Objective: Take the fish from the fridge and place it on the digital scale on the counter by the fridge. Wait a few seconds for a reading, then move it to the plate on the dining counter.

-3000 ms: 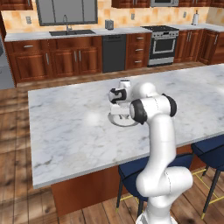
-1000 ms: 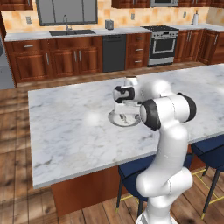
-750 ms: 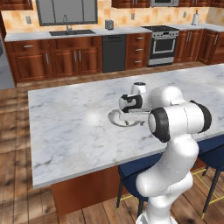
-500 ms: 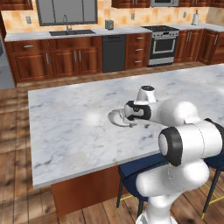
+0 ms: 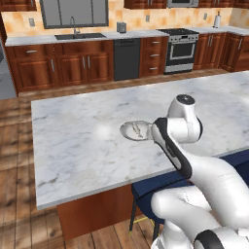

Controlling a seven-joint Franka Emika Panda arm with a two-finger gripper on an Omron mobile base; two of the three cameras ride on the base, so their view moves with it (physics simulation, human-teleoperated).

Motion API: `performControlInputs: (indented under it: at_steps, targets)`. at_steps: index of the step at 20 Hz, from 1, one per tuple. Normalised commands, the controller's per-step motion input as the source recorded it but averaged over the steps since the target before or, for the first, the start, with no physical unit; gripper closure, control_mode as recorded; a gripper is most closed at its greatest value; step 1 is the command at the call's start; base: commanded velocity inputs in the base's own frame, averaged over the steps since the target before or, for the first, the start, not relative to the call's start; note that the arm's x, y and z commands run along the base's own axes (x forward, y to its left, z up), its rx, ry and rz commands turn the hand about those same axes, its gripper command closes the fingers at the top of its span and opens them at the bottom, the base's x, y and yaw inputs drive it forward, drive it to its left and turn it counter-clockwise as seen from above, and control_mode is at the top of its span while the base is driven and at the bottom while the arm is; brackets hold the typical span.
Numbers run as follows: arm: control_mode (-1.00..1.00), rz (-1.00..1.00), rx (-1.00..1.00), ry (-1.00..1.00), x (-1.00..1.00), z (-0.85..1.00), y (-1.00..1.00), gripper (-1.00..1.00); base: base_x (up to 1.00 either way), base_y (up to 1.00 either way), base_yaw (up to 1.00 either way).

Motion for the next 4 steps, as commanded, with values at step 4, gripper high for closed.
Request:
performControlInputs:
  at_steps: [4]
  targets:
    - [-1.0, 0.08, -0.01, 0.03, -1.0, 0.96, 0.05, -1.0, 0.0, 0.0, 0.0]
